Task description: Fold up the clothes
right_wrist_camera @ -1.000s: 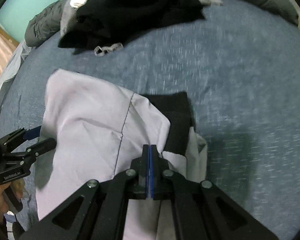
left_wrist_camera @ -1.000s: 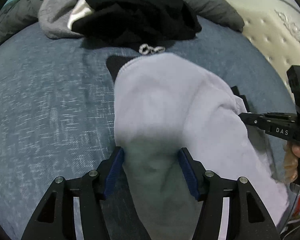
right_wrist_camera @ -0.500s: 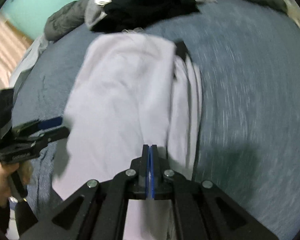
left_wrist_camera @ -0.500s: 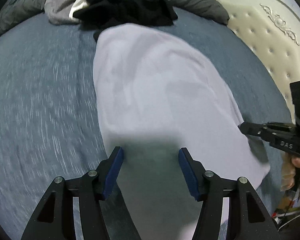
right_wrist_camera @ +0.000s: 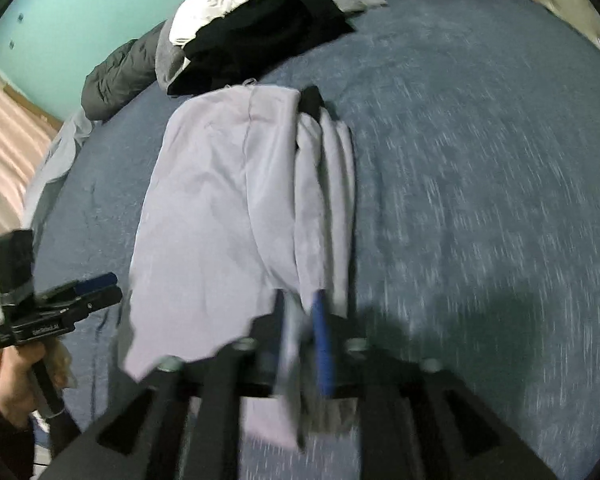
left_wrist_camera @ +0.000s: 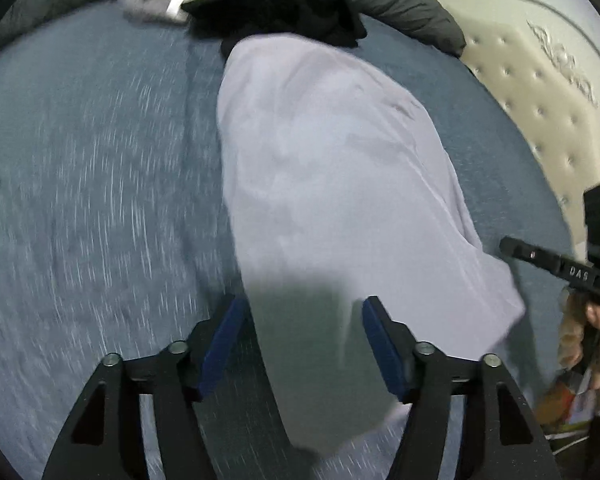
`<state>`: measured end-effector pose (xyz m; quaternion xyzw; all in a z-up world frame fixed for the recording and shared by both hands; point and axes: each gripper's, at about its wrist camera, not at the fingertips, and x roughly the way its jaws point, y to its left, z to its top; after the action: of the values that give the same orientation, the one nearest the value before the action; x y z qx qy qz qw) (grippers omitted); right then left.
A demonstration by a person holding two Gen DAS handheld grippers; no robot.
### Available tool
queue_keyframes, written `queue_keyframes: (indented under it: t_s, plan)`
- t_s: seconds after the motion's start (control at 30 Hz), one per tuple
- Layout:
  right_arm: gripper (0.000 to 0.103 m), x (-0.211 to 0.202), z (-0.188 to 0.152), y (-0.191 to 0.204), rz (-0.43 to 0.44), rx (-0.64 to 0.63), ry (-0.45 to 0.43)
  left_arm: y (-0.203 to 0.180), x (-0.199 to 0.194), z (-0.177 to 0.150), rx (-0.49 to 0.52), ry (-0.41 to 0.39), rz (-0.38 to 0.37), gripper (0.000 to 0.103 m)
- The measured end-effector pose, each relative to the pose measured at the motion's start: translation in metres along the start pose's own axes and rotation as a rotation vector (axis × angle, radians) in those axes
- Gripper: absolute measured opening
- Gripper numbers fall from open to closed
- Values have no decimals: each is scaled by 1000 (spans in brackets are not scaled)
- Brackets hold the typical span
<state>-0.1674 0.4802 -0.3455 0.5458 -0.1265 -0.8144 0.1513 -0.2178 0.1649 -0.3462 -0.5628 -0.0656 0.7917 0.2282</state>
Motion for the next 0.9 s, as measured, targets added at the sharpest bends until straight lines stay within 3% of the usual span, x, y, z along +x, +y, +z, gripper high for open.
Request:
queue_keyframes:
  t_s: [0.1, 0.2, 0.43, 0.7, 0.83, 0.9]
  plan:
    - [60, -3, -12, -3, 37, 35, 36, 12, 0, -13, -53, 24, -31, 71]
    - [68, 3, -26, -2, 64, 66, 68, 14, 3, -25, -66, 43, -44, 73]
    - [76, 31, -39, -16, 63, 123, 131, 7, 17, -42, -83, 89, -82, 73]
    - [79, 45, -31, -15, 66, 118, 120, 12, 36, -48, -137, 114, -156, 75]
    - [79, 51, -23, -3, 43, 89, 114, 7, 44, -47, -131, 111, -170, 75]
    - [71, 52, -21, 1, 40, 71, 112, 6, 47, -45, -138, 107, -175, 75]
